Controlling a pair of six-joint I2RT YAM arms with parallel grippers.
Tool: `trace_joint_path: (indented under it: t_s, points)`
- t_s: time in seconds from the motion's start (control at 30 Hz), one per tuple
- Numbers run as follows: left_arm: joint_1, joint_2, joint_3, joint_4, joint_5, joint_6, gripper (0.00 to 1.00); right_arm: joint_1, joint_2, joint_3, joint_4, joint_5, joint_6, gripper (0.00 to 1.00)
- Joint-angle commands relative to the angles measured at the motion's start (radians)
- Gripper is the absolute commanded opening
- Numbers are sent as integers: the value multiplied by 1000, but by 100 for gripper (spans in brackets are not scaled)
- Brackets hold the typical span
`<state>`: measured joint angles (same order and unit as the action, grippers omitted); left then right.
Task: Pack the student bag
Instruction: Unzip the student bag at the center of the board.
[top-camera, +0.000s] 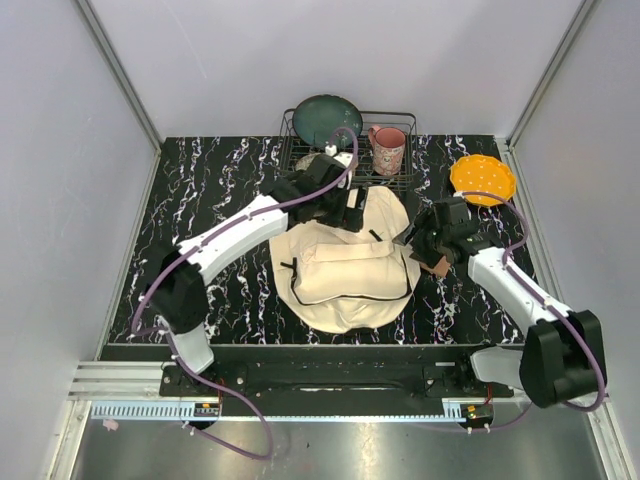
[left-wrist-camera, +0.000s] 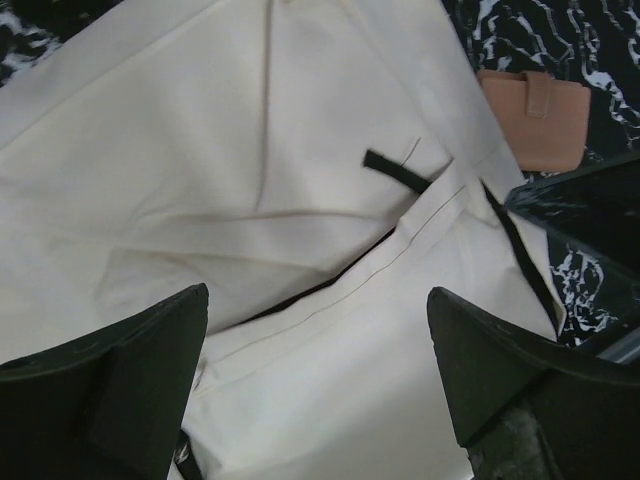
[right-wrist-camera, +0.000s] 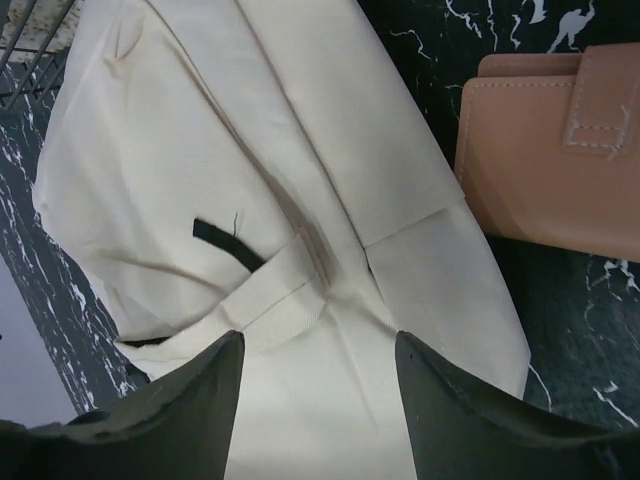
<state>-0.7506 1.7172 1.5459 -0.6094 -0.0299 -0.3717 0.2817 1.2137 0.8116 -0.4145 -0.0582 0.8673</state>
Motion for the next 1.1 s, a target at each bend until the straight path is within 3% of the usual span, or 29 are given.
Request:
trace_joint_path:
  t_s: [0.0,0.3,0.63,1.07]
  points:
    - [0,94,157,30,160,31,94,-42,58,46,112,-150,-33,66]
    - [0,255,206,48,217,-134,93,-52,63,-45,212,-158,35,60]
    - [3,306,117,260,340,-157,89,-50,6,-127,227,-103,79,52]
    - [14,400,149,252,280,-249,73,-50,-167,-238,183,-61,117,47]
